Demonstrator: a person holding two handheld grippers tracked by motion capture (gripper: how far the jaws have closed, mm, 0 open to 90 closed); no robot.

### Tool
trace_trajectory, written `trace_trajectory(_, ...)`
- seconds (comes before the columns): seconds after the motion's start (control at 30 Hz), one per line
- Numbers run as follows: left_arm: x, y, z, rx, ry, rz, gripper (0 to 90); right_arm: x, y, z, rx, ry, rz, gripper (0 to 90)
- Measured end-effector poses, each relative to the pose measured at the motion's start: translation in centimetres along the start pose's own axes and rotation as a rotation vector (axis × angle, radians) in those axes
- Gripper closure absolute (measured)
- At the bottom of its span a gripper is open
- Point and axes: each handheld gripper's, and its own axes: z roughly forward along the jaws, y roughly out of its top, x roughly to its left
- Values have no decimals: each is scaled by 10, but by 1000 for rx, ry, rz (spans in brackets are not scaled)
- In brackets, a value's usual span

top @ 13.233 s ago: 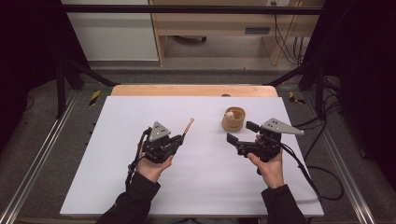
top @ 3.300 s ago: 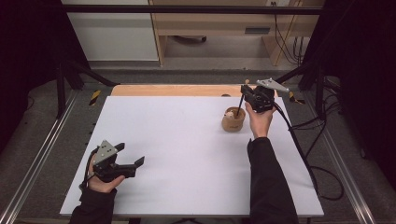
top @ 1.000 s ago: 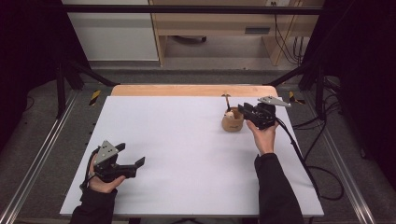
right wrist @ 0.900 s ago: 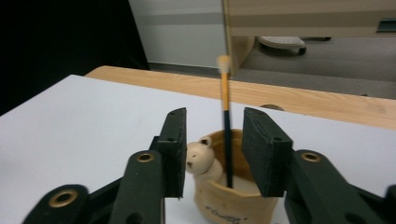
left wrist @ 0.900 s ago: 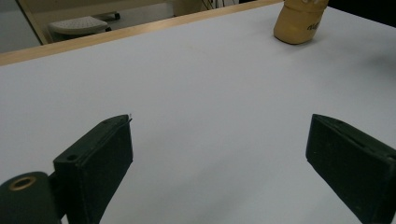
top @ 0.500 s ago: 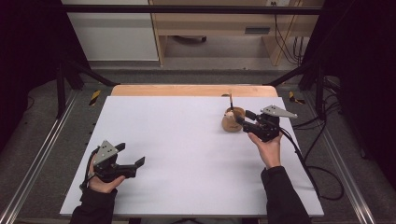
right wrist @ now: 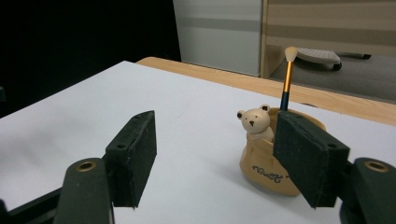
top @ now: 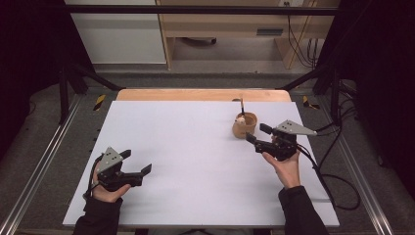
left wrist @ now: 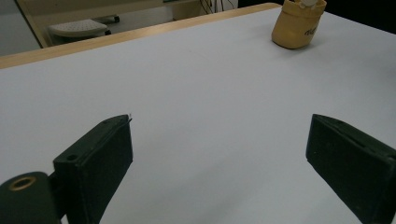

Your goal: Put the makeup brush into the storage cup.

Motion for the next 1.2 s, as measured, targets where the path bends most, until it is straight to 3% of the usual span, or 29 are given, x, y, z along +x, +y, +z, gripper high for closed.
trace_trajectory(0.23, 0, 0, -1, -4, 1, -1, 69, 7, -6, -10, 10, 17, -20, 239)
trace_trajectory(0.4, 0, 1, -1, -3, 1, -1, 69, 12, -8, -13, 49, 38, -14, 147)
trace_trajectory(0.53, 0, 1, -1, -4, 1, -2, 68, 16, -12, -17, 64, 27, -43, 108)
trace_trajectory(1.03, -1, 0, 0, -3, 2, -1, 68, 14, -32, -35, 71, 3, -9, 26)
trace_trajectory(1.2, 0, 0, -1, -6, 0, -4, 68, 13, -38, -41, 78, -1, -17, 12)
